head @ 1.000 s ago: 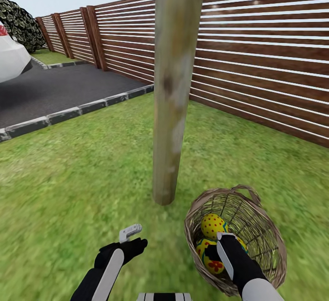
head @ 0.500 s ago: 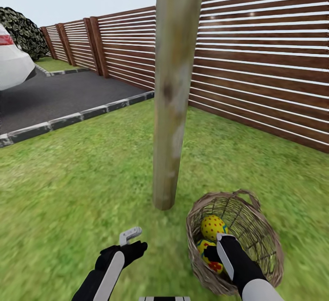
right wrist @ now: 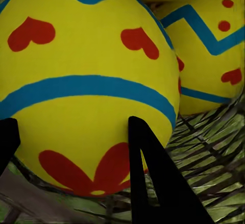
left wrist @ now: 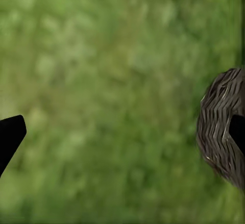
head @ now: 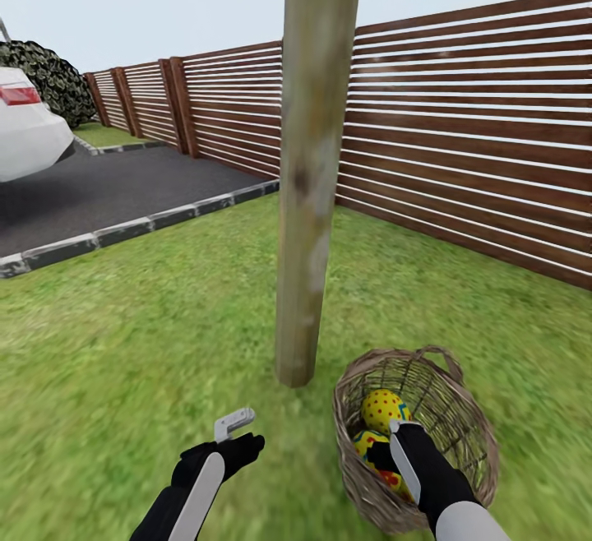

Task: Take the three Easter eggs out of the wicker basket on the lawn in the garden, then place them on the lawn next to a single tree (choose any tree) so that all three eggs are next to the same tree and none are left in the basket.

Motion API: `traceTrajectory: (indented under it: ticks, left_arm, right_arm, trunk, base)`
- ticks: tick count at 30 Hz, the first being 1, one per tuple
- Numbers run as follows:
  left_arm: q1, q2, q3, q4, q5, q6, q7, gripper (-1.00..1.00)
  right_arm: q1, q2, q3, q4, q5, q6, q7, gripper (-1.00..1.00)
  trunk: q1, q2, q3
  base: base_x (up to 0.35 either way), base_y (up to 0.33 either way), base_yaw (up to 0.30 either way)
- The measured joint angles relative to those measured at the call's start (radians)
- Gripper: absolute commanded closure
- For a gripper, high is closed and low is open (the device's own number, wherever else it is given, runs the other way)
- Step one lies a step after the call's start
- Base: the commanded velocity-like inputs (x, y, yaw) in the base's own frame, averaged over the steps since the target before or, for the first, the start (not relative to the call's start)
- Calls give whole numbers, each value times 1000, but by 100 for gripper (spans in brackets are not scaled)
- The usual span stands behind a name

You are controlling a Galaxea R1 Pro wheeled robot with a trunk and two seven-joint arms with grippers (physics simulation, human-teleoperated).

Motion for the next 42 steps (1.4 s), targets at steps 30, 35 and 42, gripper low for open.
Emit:
traceTrajectory:
  ticks: [30, 35, 42]
  left_arm:
    - [0, -4, -2, 16, 2, -19, 0, -100]
    - [0, -3, -1, 17, 2, -20, 1, -100]
    - [0, -3, 0, 18, 2, -22, 0, -100]
  right_arm:
    - [0, -3, -1, -2, 10, -46, -7, 100]
    - [0, -3, 0, -9, 6, -46, -7, 100]
    - [0, -15, -7, -82, 6, -45, -51, 100]
  trunk:
    - [-91, 162, 99]
    - [-110, 197, 115]
    - [-137, 246, 137]
  base:
    - [-52, 0, 0]
    - [-32, 0, 0]
    - [0, 0, 0]
